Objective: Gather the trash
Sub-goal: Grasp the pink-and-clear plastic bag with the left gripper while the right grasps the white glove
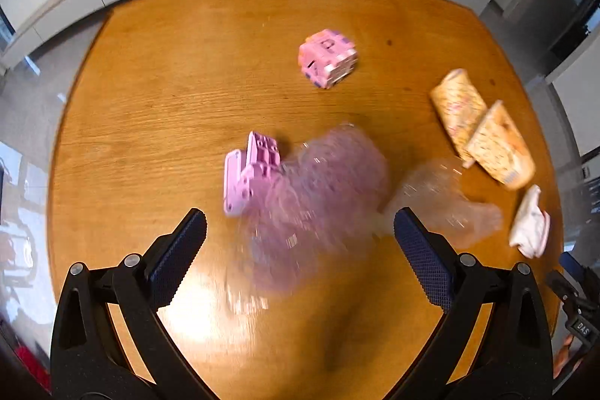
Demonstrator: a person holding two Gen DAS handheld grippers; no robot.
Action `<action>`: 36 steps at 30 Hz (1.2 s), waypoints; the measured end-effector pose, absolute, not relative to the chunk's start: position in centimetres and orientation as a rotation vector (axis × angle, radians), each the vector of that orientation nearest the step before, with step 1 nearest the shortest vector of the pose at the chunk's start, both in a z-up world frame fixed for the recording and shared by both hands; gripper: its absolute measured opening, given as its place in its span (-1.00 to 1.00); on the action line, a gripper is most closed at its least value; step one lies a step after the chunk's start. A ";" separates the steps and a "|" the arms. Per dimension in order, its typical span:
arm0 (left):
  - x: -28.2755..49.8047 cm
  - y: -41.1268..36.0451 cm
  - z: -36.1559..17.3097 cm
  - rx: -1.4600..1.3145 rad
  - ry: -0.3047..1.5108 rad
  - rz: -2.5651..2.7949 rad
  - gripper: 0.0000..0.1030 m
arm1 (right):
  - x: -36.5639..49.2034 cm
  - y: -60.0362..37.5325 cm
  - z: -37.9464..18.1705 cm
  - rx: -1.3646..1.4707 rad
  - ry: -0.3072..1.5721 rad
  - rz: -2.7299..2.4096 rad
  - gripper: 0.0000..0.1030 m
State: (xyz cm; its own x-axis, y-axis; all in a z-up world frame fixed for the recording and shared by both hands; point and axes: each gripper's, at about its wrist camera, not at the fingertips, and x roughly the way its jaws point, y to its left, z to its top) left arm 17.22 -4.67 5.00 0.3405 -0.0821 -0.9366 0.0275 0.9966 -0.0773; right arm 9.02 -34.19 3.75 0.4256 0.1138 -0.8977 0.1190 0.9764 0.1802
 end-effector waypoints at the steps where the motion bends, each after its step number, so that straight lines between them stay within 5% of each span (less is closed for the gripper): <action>1: 18.2 -4.6 4.1 -0.047 1.244 -0.067 0.88 | 9.5 -34.2 3.5 0.231 1.141 -0.005 0.51; 16: 15.5 -3.7 2.0 -0.044 1.301 -0.023 0.85 | 12.6 -34.3 1.7 0.203 1.163 -0.017 0.51; 17: 14.7 -3.8 2.1 -0.027 1.287 -0.034 0.74 | 12.7 -34.4 1.5 0.205 1.166 -0.018 0.51; 19: 13.2 -4.1 2.4 -0.034 1.277 -0.069 0.23 | 13.0 -34.4 1.1 0.210 1.173 -0.017 0.51; 24: 10.2 -3.7 2.6 -0.089 1.262 -0.150 -0.25 | 13.7 -34.3 -0.1 0.194 1.203 -0.007 0.51; 28: 9.0 -4.1 2.8 -0.112 1.274 -0.214 -0.37 | 13.6 -34.2 0.3 0.177 1.202 0.028 -0.56; 36: 8.1 -5.3 4.4 -0.098 1.234 -0.251 -0.45 | 10.1 -34.6 2.8 0.222 1.154 0.077 -0.64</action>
